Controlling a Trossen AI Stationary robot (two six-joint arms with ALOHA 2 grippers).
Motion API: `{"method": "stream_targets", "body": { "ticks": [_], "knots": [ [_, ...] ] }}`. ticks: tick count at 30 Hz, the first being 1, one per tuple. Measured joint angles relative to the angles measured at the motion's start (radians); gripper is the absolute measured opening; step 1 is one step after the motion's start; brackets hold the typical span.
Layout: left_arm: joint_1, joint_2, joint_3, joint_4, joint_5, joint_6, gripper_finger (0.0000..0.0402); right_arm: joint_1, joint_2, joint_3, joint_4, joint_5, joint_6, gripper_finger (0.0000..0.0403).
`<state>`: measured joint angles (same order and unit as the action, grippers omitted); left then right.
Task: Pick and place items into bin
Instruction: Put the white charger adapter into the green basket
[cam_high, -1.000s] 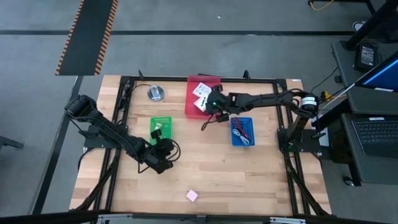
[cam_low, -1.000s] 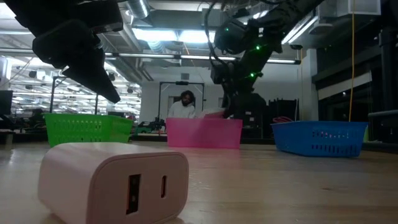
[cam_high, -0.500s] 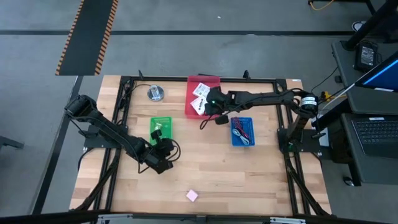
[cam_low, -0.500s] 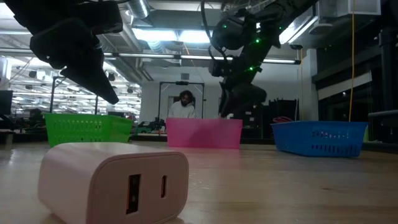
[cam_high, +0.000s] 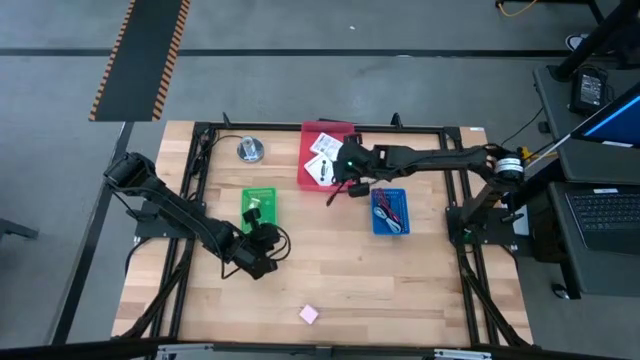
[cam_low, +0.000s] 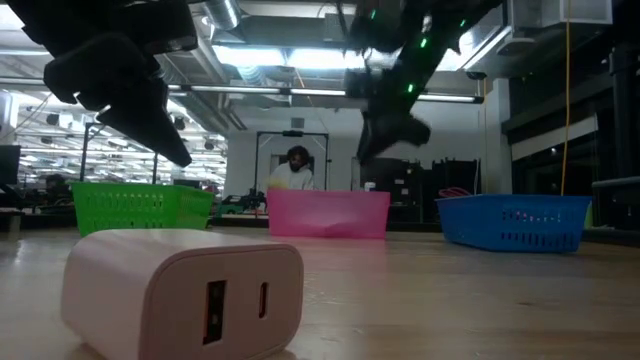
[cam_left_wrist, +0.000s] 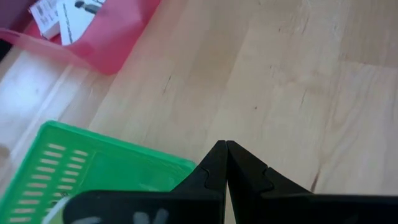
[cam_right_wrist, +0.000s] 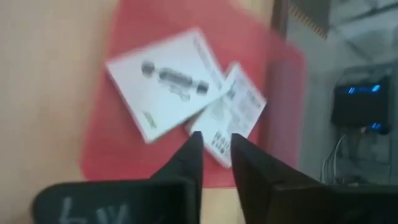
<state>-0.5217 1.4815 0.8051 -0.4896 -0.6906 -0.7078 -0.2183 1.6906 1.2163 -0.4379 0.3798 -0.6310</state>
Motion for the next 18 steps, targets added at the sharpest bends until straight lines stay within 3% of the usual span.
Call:
{"method": "stream_targets", "body": {
  "ticks": [5, 14, 18],
  "knots": [
    [0.0, 0.0, 0.0, 0.001, -0.005, 0.032, 0.0004, 0.077, -0.11, 0.0, -0.021, 0.001, 0.003, 0.0007],
    [0.0, 0.0, 0.0, 0.065, 0.023, 0.17, 0.0004, 0.236, -0.254, -0.008, -0.095, 0.001, 0.235, 0.0002],
    [0.0, 0.0, 0.0, 0.146, 0.038, 0.255, 0.0004, 0.284, -0.291, -0.132, -0.032, 0.004, 0.302, 0.0001]
  ]
}}
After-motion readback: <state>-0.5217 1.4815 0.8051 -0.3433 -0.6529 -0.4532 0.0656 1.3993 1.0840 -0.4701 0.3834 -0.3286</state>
